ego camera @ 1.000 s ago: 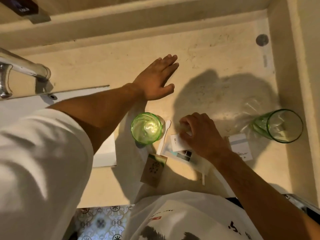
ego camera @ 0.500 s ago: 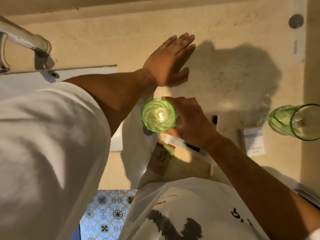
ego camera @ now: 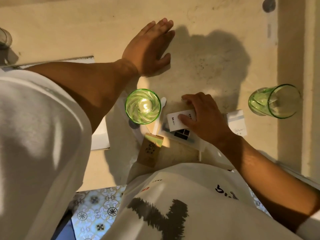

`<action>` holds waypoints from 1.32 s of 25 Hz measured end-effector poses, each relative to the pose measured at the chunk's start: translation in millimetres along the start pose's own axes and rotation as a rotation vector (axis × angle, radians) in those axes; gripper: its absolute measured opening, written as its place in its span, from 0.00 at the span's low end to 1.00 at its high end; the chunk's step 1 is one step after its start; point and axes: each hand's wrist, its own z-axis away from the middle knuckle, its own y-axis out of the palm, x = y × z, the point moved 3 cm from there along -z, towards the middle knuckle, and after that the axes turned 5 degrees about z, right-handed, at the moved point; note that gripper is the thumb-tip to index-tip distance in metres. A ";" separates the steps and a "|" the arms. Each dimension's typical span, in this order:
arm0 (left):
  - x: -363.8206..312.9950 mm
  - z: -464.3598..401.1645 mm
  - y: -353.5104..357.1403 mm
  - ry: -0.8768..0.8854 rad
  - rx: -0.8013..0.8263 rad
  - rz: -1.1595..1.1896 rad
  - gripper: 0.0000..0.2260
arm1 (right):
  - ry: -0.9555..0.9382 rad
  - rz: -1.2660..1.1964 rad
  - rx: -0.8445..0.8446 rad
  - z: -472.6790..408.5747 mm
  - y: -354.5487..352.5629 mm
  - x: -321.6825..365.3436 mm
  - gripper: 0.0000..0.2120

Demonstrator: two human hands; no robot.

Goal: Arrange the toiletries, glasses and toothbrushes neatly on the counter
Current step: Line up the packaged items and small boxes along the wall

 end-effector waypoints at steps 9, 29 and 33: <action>1.0 -0.3 3.5 0.032 -0.020 -0.022 0.29 | 0.105 -0.020 -0.090 18.4 5.5 -23.1 0.09; -2.5 0.4 0.2 -0.010 0.012 0.005 0.28 | -0.073 0.202 -0.284 25.8 12.3 6.0 0.27; 0.8 0.4 1.3 0.011 0.003 0.029 0.29 | -0.129 0.258 -0.044 42.5 36.1 28.4 0.32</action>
